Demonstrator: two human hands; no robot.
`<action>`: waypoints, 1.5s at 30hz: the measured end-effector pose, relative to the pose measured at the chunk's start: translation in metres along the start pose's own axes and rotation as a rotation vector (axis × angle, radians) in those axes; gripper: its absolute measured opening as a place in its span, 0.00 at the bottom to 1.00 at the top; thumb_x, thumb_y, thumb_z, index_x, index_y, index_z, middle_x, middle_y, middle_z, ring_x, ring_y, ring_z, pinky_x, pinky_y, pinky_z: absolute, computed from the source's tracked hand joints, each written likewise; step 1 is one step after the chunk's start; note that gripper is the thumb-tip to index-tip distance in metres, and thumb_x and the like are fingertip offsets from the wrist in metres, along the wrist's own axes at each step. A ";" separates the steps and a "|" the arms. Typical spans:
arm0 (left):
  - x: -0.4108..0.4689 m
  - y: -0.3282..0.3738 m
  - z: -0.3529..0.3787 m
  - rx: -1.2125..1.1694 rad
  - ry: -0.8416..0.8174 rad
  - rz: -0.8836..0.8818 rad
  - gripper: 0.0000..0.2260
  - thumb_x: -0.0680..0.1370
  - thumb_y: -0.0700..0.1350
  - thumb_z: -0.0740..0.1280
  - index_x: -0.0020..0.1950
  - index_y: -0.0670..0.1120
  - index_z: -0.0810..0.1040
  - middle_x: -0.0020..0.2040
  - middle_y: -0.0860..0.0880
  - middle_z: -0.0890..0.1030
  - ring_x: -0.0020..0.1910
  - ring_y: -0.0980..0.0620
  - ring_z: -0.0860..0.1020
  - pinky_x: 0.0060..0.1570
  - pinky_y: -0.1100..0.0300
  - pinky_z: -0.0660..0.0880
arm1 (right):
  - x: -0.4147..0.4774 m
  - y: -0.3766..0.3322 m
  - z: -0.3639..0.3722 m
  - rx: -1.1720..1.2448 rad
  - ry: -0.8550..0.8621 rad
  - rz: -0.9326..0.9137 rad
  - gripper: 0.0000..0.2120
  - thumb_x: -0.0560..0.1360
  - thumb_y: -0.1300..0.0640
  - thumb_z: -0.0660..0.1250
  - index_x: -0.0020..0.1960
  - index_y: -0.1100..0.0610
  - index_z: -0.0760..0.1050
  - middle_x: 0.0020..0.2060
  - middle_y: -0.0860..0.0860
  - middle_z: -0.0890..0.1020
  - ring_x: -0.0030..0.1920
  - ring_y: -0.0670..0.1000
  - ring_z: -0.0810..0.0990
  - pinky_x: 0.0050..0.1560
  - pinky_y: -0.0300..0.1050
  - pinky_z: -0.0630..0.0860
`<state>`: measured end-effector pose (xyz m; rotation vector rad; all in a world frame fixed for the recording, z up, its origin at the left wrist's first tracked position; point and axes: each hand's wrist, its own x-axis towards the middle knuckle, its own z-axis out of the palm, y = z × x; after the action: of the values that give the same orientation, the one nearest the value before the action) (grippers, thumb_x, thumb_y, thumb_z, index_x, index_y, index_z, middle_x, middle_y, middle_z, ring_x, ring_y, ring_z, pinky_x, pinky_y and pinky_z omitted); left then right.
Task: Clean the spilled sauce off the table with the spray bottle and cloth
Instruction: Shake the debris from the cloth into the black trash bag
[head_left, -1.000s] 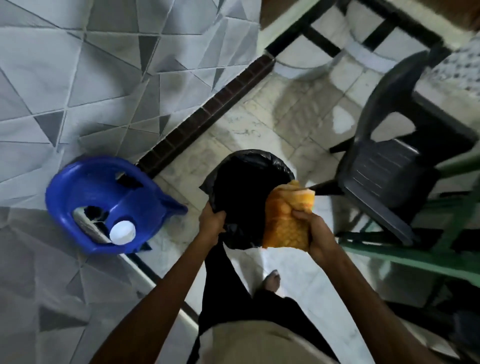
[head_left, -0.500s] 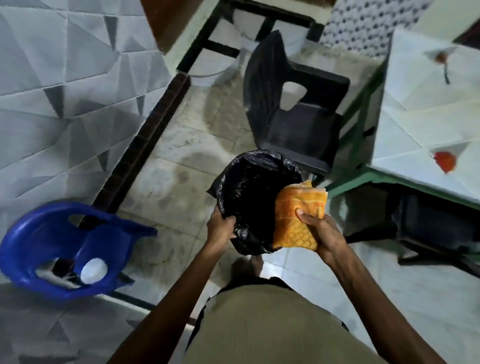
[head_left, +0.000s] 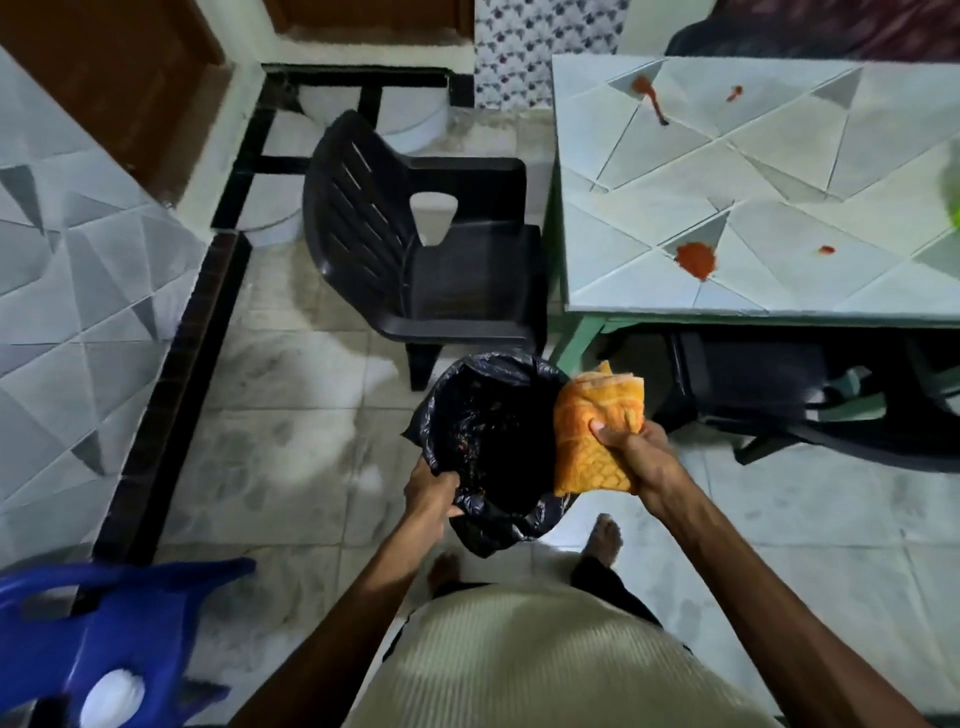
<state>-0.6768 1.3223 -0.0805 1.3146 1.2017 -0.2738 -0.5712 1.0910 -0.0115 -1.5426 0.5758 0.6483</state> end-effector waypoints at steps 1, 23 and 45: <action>0.002 -0.002 0.019 -0.017 0.016 -0.018 0.27 0.76 0.32 0.61 0.73 0.52 0.69 0.64 0.46 0.76 0.53 0.47 0.76 0.50 0.48 0.81 | 0.011 -0.007 -0.017 -0.012 -0.009 -0.003 0.07 0.74 0.63 0.74 0.51 0.59 0.80 0.49 0.59 0.85 0.47 0.59 0.85 0.48 0.57 0.82; -0.021 0.025 0.255 -0.157 0.103 -0.140 0.21 0.77 0.36 0.62 0.70 0.48 0.72 0.61 0.41 0.77 0.53 0.44 0.78 0.30 0.58 0.80 | 0.151 -0.157 -0.164 -0.097 -0.182 -0.035 0.16 0.74 0.66 0.72 0.61 0.60 0.79 0.53 0.60 0.85 0.53 0.61 0.85 0.49 0.55 0.83; -0.043 0.020 0.358 -0.376 0.269 -0.134 0.20 0.78 0.47 0.70 0.69 0.50 0.72 0.54 0.45 0.80 0.51 0.44 0.81 0.43 0.50 0.83 | 0.352 -0.302 -0.163 -1.626 -0.212 -0.841 0.22 0.74 0.53 0.68 0.67 0.50 0.73 0.62 0.60 0.74 0.54 0.67 0.79 0.49 0.57 0.80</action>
<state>-0.4970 1.0105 -0.1066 0.9634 1.4890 0.0379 -0.0990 0.9568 -0.0375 -2.8230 -1.0752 0.5527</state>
